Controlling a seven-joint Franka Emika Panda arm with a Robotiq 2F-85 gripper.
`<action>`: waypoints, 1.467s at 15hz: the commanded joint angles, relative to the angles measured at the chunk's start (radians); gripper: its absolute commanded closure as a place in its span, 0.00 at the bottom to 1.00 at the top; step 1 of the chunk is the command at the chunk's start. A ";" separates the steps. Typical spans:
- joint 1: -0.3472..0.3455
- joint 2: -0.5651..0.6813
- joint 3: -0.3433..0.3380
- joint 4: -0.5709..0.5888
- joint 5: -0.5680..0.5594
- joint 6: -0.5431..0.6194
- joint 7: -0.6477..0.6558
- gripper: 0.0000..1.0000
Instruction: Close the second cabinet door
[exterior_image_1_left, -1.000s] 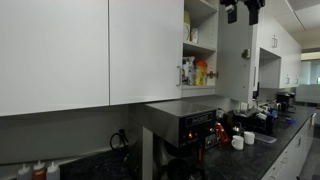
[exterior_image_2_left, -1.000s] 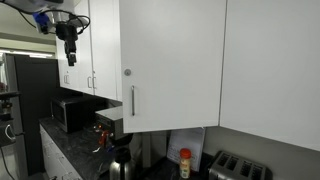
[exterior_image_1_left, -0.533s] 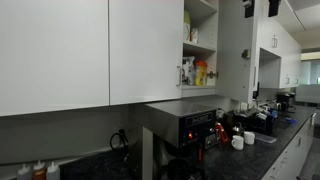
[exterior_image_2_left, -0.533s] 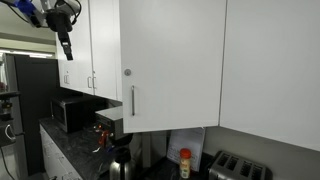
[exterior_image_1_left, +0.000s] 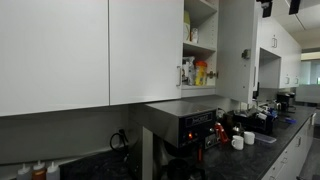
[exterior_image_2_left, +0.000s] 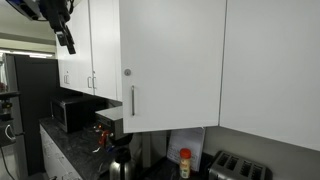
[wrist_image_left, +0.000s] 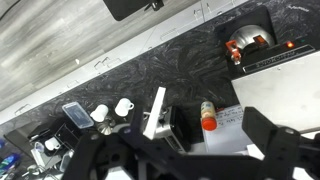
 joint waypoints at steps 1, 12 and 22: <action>-0.048 -0.046 -0.028 -0.037 -0.032 0.029 -0.029 0.00; -0.080 -0.068 -0.084 -0.075 -0.103 0.173 -0.065 0.00; -0.090 -0.069 -0.089 -0.098 -0.117 0.206 -0.063 0.00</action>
